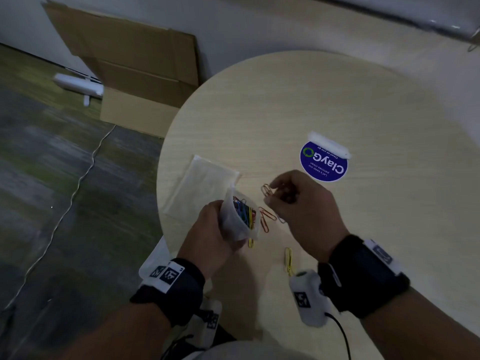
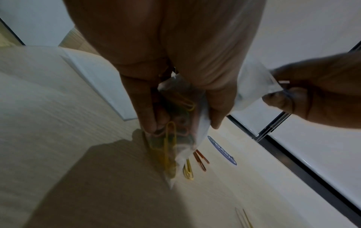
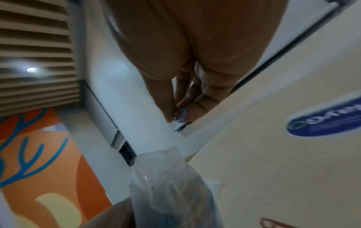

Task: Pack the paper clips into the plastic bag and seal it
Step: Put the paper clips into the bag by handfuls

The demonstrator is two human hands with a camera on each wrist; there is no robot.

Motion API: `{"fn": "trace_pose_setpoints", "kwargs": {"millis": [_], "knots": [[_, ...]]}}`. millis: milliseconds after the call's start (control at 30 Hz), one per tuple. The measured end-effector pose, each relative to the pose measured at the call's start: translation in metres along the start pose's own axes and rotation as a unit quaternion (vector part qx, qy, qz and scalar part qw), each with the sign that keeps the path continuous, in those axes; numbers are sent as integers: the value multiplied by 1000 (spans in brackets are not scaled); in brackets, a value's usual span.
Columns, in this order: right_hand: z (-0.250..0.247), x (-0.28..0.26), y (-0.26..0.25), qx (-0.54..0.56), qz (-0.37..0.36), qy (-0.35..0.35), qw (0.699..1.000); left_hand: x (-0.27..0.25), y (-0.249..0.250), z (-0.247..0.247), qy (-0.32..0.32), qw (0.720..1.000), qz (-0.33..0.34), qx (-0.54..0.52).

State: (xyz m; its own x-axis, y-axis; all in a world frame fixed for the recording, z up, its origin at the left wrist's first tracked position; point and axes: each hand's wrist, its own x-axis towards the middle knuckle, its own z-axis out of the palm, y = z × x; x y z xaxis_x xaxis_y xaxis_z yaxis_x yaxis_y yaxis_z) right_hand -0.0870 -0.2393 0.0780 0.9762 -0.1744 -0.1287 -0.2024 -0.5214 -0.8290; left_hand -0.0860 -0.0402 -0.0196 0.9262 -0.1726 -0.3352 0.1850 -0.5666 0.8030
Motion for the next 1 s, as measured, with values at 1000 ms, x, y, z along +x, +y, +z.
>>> {"fn": "trace_pose_setpoints", "kwargs": {"millis": [1000], "knots": [[56,-3,90,-331,24,-181,926,-10,-7,-11,9,1000,16,-9]]}}
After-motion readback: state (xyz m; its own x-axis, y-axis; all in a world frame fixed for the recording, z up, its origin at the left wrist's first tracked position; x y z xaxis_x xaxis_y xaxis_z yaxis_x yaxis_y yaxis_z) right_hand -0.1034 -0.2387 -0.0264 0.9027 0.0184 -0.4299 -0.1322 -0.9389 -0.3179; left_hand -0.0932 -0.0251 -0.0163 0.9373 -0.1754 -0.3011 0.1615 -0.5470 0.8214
